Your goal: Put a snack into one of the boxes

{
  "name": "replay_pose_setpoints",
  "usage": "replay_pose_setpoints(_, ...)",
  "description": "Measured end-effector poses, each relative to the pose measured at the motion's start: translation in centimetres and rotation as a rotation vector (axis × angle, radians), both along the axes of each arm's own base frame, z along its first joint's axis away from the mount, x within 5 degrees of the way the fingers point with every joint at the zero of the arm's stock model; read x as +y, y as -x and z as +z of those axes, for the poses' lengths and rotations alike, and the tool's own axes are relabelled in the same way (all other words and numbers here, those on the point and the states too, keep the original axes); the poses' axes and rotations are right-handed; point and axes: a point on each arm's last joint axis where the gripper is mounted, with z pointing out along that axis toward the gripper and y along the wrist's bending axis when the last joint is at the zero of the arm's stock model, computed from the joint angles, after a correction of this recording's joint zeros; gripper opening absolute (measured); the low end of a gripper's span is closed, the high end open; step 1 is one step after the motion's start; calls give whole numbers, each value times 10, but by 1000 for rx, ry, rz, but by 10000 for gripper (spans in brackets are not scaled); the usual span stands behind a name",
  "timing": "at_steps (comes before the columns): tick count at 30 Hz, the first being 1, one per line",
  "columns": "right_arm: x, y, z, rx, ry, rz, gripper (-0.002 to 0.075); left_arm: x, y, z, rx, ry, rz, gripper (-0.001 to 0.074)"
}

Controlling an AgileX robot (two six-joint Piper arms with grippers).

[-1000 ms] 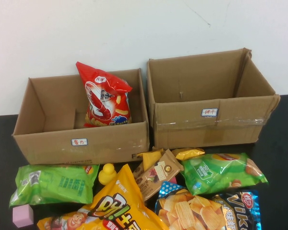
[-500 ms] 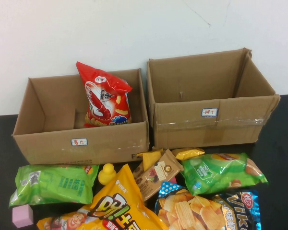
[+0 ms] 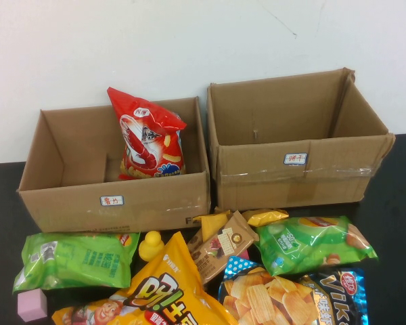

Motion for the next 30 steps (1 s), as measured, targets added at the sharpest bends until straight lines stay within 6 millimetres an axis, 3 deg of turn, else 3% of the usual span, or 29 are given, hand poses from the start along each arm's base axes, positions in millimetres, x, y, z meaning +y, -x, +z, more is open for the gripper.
replay_pose_setpoints(30,0,0,0,0,0,0,-1,0,0,0,0,0,0,-1)
